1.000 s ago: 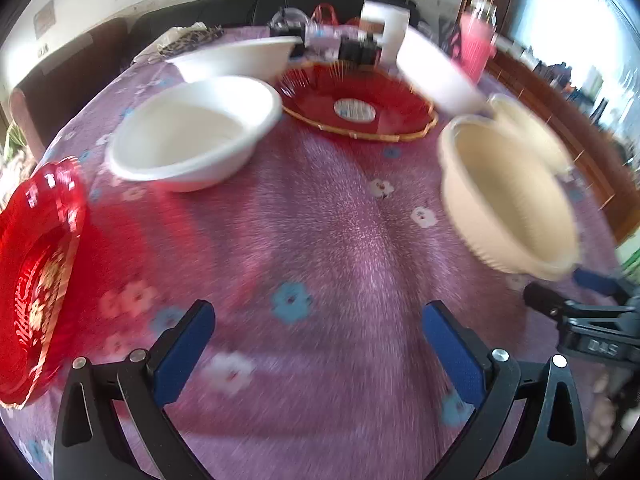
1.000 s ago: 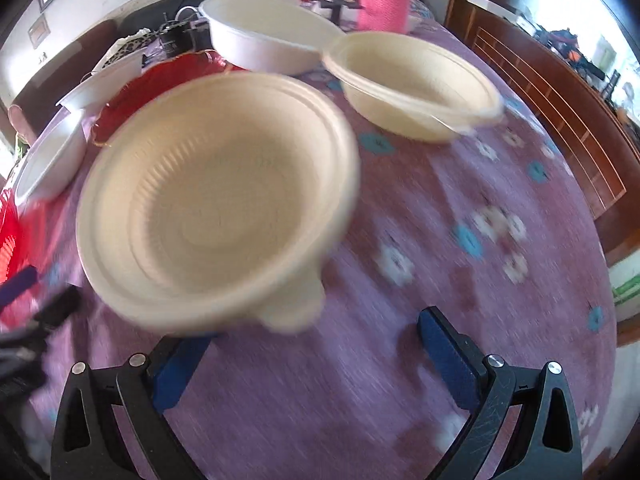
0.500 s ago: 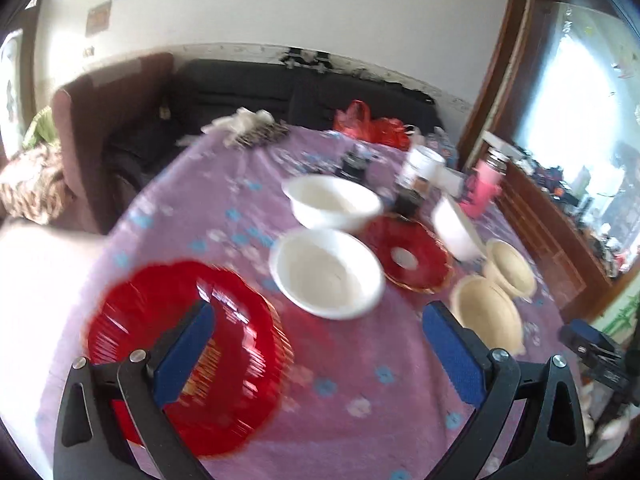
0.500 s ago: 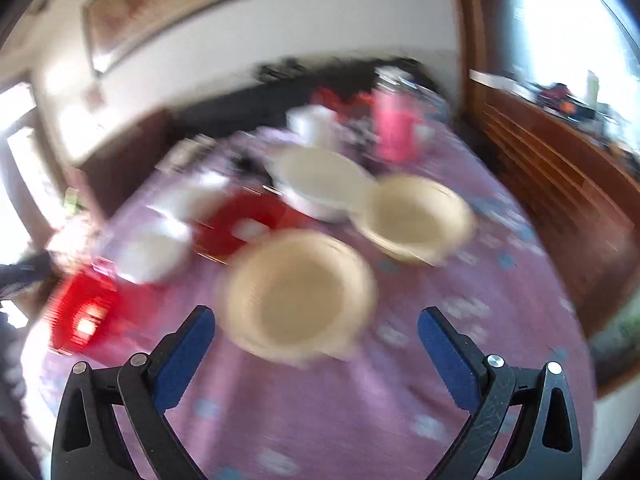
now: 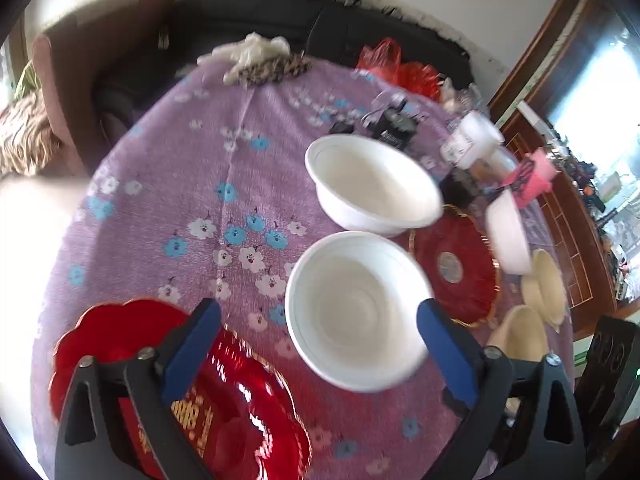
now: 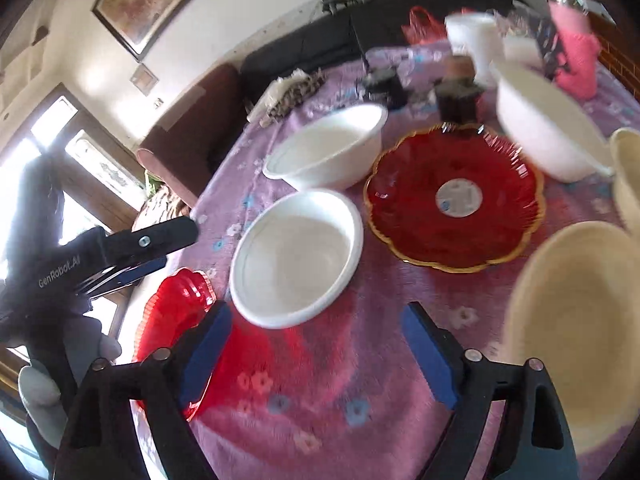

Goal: Organize plates and bowls
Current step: 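Close both grippers on the rim of the white bowl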

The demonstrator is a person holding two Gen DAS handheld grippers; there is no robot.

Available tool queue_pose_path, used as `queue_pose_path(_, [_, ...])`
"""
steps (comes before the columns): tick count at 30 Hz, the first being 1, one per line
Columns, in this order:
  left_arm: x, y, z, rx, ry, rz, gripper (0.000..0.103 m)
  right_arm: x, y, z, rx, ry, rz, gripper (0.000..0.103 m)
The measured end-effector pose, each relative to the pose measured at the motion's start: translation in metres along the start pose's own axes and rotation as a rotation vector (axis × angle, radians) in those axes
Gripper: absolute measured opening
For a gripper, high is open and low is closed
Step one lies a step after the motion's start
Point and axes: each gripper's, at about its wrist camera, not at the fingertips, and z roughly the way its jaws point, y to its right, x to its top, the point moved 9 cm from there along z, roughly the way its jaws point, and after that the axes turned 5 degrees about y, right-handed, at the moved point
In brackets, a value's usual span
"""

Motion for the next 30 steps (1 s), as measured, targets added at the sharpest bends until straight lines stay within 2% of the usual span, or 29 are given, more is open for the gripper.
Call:
queue_pose_path(2, [0.001, -0.005, 0.015, -0.001, -0.027, -0.013, 0.091, 0.001, 0.001, 0.013, -0.003, -0.012, 0.021, 0.086])
queue_pose_path(6, [0.000, -0.011, 0.041, -0.023, -0.093, -0.036, 0.073, 0.002, 0.001, 0.034, -0.015, -0.025, 0.032, 0.085])
queue_pose_path(9, [-0.002, -0.010, 0.054, -0.042, -0.129, -0.042, 0.065, 0.002, 0.001, 0.045, -0.026, -0.037, 0.027, 0.079])
queue_pose_path(12, [-0.004, -0.005, 0.063, -0.047, -0.151, -0.030, 0.063, -0.001, -0.002, 0.054, -0.036, -0.051, 0.015, 0.069])
queue_pose_path(14, [-0.006, 0.000, 0.068, -0.048, -0.168, -0.016, 0.052, -0.001, -0.001, 0.058, -0.045, -0.056, 0.016, 0.054])
queue_pose_path(15, [-0.009, 0.002, 0.071, -0.051, -0.183, -0.007, 0.040, -0.001, 0.000, 0.060, -0.045, -0.058, 0.021, 0.050])
queue_pose_path(16, [-0.011, 0.004, 0.072, -0.048, -0.192, 0.005, 0.033, -0.001, 0.002, 0.060, -0.052, -0.059, 0.025, 0.044])
queue_pose_path(17, [-0.012, 0.005, 0.071, -0.033, -0.187, 0.021, 0.031, -0.001, 0.004, 0.060, -0.064, -0.055, 0.026, 0.040])
queue_pose_path(19, [-0.010, 0.005, 0.068, -0.010, -0.161, 0.042, 0.020, 0.000, 0.007, 0.059, -0.085, -0.050, 0.020, 0.034])
queue_pose_path(23, [-0.006, 0.005, 0.053, -0.033, -0.121, 0.015, 0.017, 0.002, 0.006, 0.045, -0.067, -0.019, 0.029, 0.029])
queue_pose_path(30, [-0.013, 0.007, -0.001, -0.034, -0.014, 0.009, 0.017, 0.007, -0.028, -0.003, -0.093, 0.098, -0.098, 0.027])
